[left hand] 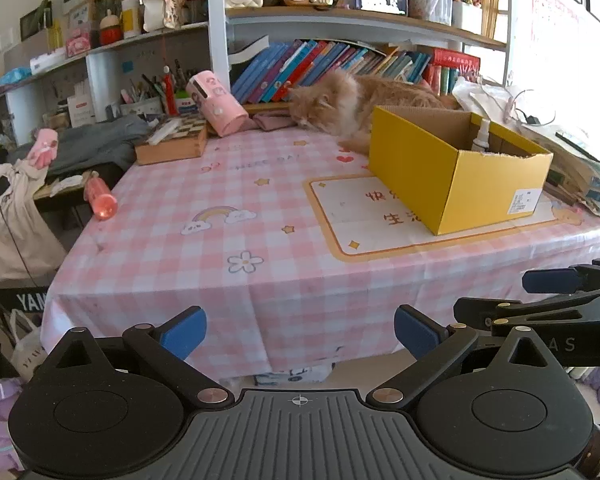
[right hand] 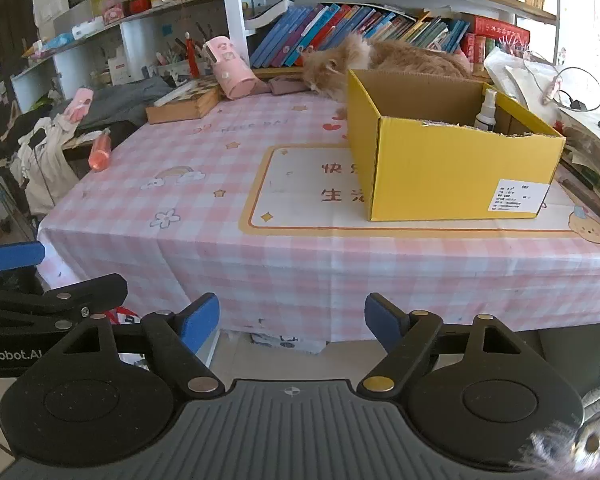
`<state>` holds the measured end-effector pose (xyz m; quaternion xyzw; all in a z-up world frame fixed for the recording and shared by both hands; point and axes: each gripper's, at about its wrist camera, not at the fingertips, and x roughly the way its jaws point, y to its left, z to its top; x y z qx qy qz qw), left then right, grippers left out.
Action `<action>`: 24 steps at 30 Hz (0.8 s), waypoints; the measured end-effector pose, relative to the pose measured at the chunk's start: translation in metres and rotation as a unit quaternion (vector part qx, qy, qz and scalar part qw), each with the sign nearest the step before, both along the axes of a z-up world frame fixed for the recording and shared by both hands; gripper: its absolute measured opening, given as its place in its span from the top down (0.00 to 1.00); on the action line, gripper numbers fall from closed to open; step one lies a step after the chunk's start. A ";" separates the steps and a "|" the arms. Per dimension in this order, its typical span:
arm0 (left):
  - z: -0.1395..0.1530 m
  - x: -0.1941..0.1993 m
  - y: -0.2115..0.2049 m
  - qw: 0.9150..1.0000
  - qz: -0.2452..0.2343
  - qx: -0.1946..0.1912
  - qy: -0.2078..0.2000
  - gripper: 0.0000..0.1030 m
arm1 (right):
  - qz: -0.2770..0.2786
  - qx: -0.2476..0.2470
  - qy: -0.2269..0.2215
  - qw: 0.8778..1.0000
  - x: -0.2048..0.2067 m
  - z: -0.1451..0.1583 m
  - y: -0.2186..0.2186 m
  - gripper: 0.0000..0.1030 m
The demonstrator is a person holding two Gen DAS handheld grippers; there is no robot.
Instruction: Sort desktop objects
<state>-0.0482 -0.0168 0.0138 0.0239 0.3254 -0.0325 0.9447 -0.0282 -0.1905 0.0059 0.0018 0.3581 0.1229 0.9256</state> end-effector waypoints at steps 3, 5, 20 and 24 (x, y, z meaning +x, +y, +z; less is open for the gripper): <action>0.000 0.001 -0.002 1.000 -0.002 0.003 0.000 0.01 | -0.002 0.000 0.002 1.000 0.001 -0.001 -0.001 0.24; 0.000 0.001 -0.003 1.000 -0.003 0.004 0.000 0.01 | -0.003 -0.001 0.002 1.000 0.002 -0.001 -0.001 0.24; -0.003 0.006 -0.009 1.000 -0.005 0.016 0.011 0.00 | -0.010 -0.001 0.009 1.000 0.005 -0.002 -0.006 0.23; -0.003 0.005 -0.008 1.000 -0.005 0.015 0.012 0.00 | -0.009 0.000 0.011 1.000 0.006 -0.002 -0.006 0.23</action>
